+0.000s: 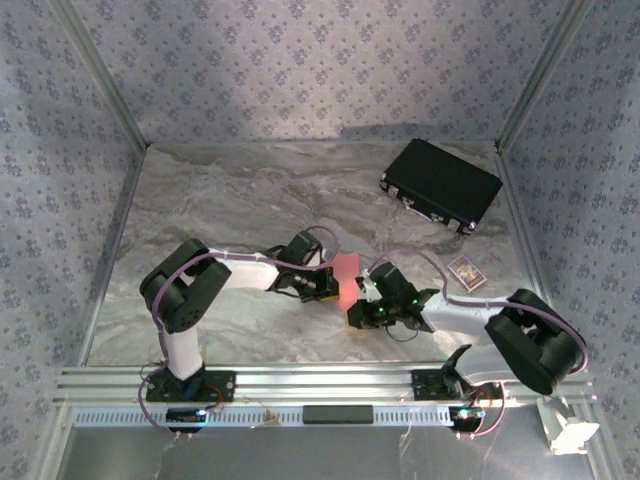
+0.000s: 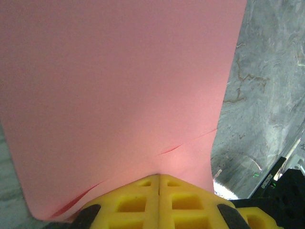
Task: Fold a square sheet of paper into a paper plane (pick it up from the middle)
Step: Third fold the triangle at the center of the table.
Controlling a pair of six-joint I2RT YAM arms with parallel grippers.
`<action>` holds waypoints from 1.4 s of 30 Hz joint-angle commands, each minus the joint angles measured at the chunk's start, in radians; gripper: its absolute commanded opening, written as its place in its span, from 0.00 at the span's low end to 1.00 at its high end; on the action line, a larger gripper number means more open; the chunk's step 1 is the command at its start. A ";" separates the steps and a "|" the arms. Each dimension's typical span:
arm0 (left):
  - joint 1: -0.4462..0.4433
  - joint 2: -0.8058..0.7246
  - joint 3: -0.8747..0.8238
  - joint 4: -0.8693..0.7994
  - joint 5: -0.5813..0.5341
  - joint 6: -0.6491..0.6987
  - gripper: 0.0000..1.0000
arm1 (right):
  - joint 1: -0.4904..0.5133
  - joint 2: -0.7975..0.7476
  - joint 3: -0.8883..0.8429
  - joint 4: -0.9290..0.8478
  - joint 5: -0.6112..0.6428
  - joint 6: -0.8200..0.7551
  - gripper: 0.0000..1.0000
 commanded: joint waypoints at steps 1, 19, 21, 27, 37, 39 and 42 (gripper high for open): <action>0.001 0.048 -0.012 -0.086 -0.065 0.021 0.00 | -0.003 -0.055 -0.035 -0.083 0.000 0.033 0.06; 0.001 0.046 -0.006 -0.089 -0.064 0.025 0.00 | -0.017 0.128 0.209 -0.142 -0.004 -0.010 0.00; 0.000 0.045 -0.006 -0.089 -0.064 0.027 0.00 | -0.022 0.168 0.202 -0.127 -0.014 -0.011 0.00; 0.002 0.046 -0.008 -0.091 -0.064 0.029 0.00 | -0.027 0.160 0.120 -0.123 -0.042 -0.002 0.00; 0.008 0.053 -0.021 -0.083 -0.062 0.026 0.00 | -0.042 0.011 -0.009 -0.131 -0.047 0.034 0.00; 0.009 0.051 -0.027 -0.077 -0.061 0.022 0.00 | -0.044 -0.011 -0.031 -0.127 -0.044 0.049 0.00; 0.008 0.050 -0.029 -0.073 -0.059 0.019 0.00 | -0.044 -0.051 -0.057 -0.134 -0.034 0.069 0.00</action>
